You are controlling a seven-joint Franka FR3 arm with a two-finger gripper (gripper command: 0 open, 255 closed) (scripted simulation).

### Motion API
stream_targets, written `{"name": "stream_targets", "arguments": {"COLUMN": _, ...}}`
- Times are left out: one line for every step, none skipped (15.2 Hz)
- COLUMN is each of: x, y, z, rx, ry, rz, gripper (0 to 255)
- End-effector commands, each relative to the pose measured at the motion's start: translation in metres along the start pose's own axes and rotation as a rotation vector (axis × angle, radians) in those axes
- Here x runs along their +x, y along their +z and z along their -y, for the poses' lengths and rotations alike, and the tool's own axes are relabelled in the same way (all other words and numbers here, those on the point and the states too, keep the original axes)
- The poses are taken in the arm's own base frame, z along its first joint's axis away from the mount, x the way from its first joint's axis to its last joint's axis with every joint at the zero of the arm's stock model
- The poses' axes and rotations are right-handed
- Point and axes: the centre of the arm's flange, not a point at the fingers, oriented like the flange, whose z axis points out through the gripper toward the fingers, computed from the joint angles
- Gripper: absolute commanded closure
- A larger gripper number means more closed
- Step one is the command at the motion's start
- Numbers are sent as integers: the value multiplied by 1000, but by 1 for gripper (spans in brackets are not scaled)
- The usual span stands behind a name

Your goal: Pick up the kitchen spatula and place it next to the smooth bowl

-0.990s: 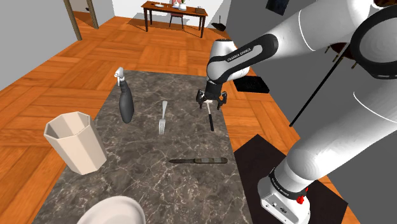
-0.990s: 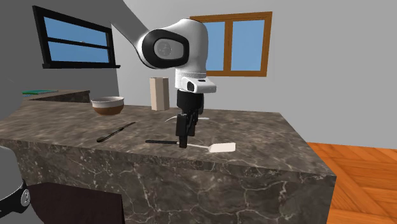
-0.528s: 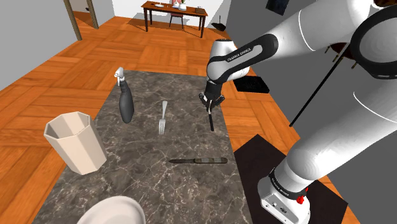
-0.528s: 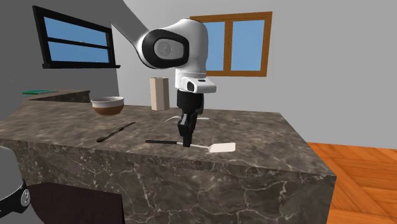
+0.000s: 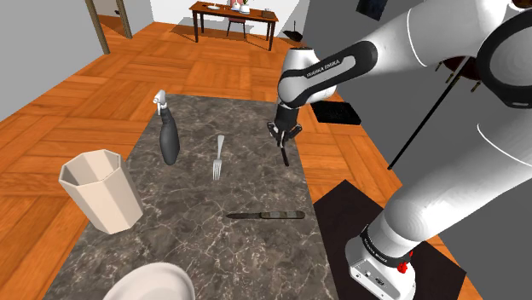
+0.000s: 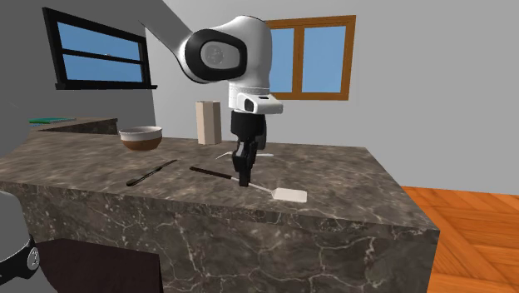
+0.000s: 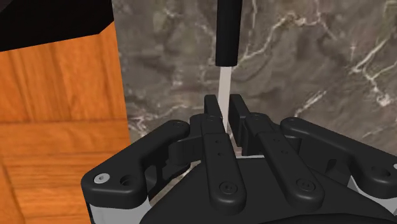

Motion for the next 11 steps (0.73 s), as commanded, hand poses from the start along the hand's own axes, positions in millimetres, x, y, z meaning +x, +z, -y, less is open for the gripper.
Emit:
{"name": "stream_targets", "arguments": {"x": 0, "y": -11, "z": 0, "rx": 0, "ry": 0, "rz": 0, "gripper": 255}}
{"name": "stream_targets", "arguments": {"x": -1, "y": -17, "z": 0, "rx": 0, "ry": 0, "rz": 0, "gripper": 255}}
{"name": "stream_targets", "arguments": {"x": -1, "y": -22, "z": 0, "rx": 0, "ry": 0, "rz": 0, "gripper": 255}}
{"name": "stream_targets", "arguments": {"x": -2, "y": -27, "z": 0, "rx": 0, "ry": 0, "rz": 0, "gripper": 255}}
{"name": "stream_targets", "arguments": {"x": -2, "y": -32, "z": 0, "rx": 0, "ry": 0, "rz": 0, "gripper": 255}}
{"name": "stream_targets", "arguments": {"x": -2, "y": -38, "z": 0, "rx": 0, "ry": 0, "rz": 0, "gripper": 255}}
{"name": "stream_targets", "arguments": {"x": -3, "y": -43, "z": 0, "rx": 0, "ry": 0, "rz": 0, "gripper": 255}}
{"name": "stream_targets", "arguments": {"x": -3, "y": -48, "z": 0, "rx": 0, "ry": 0, "rz": 0, "gripper": 255}}
{"name": "stream_targets", "arguments": {"x": -3, "y": -53, "z": 0, "rx": 0, "ry": 0, "rz": 0, "gripper": 255}}
{"name": "stream_targets", "arguments": {"x": -4, "y": -59, "z": 0, "rx": 0, "ry": 0, "rz": 0, "gripper": 255}}
{"name": "stream_targets", "arguments": {"x": -4, "y": -64, "z": 0, "rx": 0, "ry": 0, "rz": 0, "gripper": 255}}
